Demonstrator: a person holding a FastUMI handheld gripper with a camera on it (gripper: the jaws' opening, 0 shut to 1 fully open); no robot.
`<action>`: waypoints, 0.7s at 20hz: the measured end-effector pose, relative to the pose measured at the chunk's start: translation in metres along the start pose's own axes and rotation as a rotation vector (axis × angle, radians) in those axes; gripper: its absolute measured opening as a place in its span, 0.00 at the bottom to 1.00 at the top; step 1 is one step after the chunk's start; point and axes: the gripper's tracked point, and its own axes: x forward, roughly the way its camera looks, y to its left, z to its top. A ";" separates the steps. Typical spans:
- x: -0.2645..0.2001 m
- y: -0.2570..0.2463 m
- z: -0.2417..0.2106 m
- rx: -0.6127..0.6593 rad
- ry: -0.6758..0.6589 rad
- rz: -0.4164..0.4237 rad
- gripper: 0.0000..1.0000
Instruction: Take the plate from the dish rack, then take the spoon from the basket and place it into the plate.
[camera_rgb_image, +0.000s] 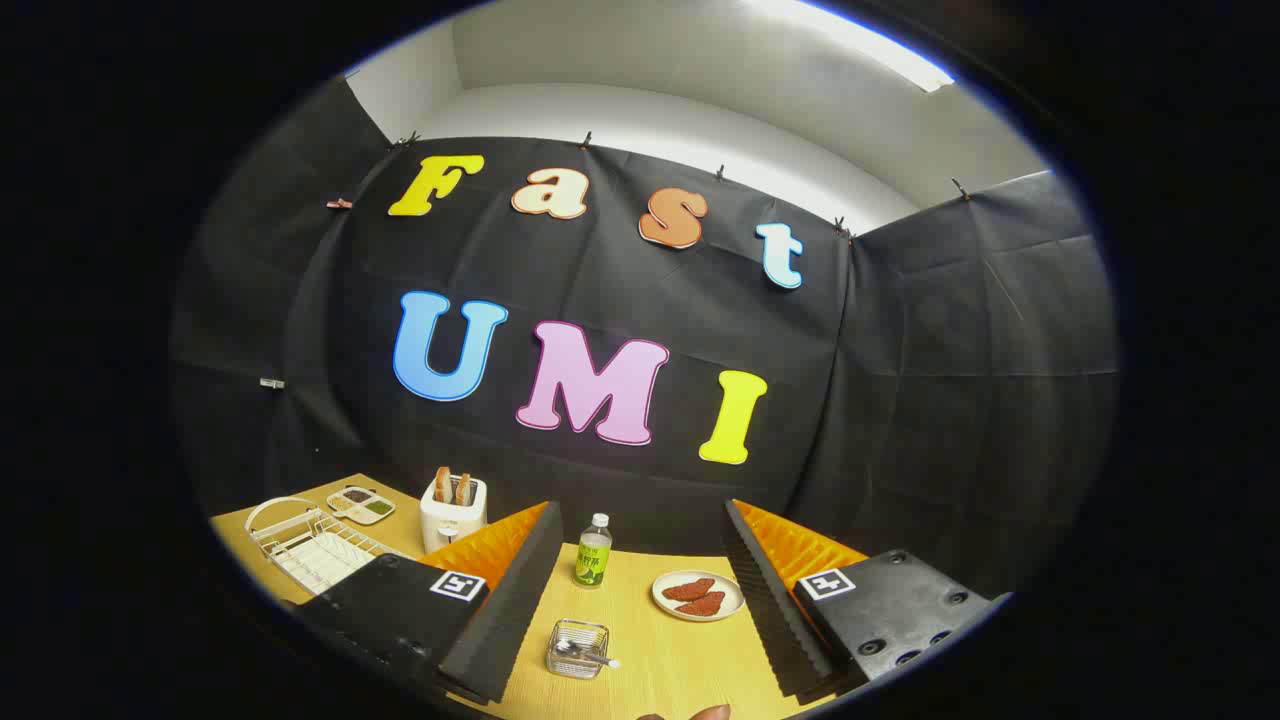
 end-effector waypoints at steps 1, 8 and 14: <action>0.000 0.002 0.001 -0.003 0.000 0.001 0.97; 0.003 0.008 0.000 -0.017 0.005 -0.008 0.97; 0.005 0.013 0.000 -0.019 0.010 -0.003 0.97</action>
